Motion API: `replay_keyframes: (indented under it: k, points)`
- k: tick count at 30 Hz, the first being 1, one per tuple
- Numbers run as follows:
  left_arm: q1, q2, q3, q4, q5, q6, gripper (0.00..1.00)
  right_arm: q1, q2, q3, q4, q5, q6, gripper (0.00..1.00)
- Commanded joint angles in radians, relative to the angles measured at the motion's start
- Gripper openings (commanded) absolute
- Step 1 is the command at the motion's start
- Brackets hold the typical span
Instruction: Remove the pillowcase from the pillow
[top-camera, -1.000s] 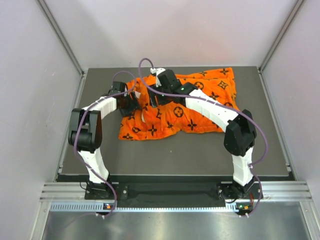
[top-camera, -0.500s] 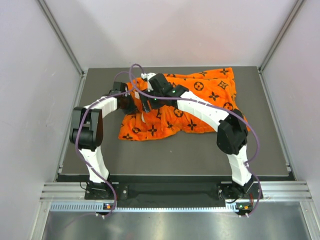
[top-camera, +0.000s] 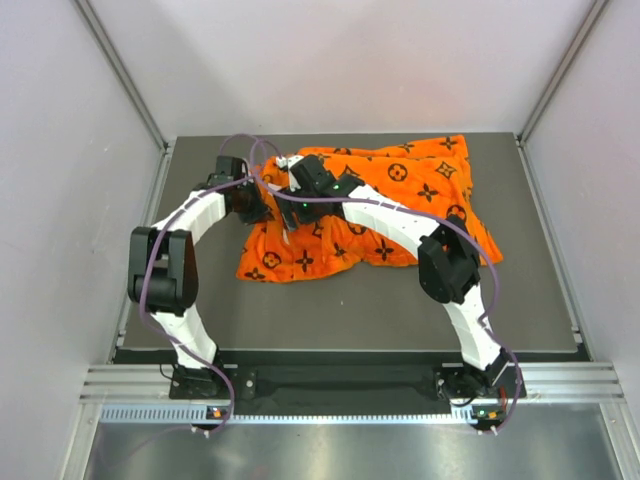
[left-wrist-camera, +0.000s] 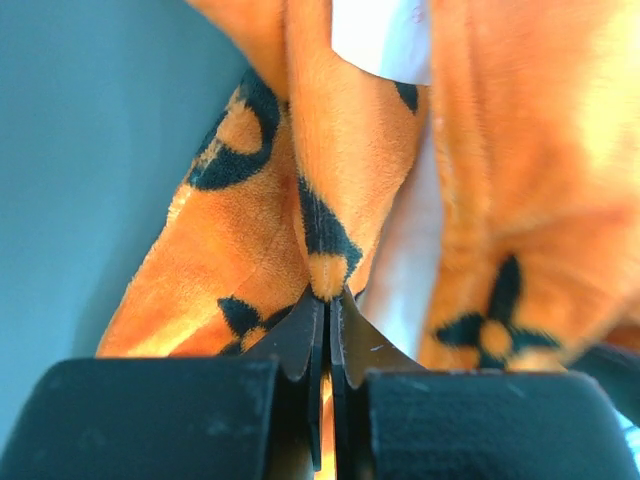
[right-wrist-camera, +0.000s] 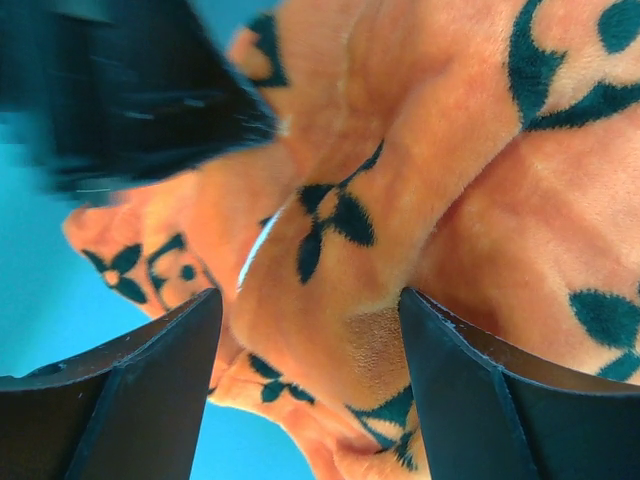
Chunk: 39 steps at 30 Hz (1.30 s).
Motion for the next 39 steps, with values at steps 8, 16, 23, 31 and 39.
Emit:
replay_keyframes:
  k: [8, 16, 23, 31, 39]
  points:
    - [0.083, -0.148, 0.006, -0.048, 0.045, 0.015, 0.0, 0.018, 0.05, 0.012, -0.035, 0.099, -0.022, 0.44]
    - [0.118, -0.183, 0.009, -0.052, 0.058, 0.013, 0.0, -0.015, 0.044, -0.005, -0.055, 0.145, 0.002, 0.0]
    - [0.202, -0.195, 0.009, -0.071, 0.048, 0.051, 0.0, -0.074, -0.031, -0.078, -0.055, 0.219, 0.021, 0.0]
    - [0.265, -0.183, 0.011, -0.094, 0.039, 0.076, 0.0, -0.207, -0.172, -0.264, -0.025, 0.307, 0.064, 0.0]
    - [0.291, -0.189, 0.008, -0.11, 0.01, 0.088, 0.0, -0.304, -0.272, -0.437, 0.003, 0.363, 0.097, 0.0]
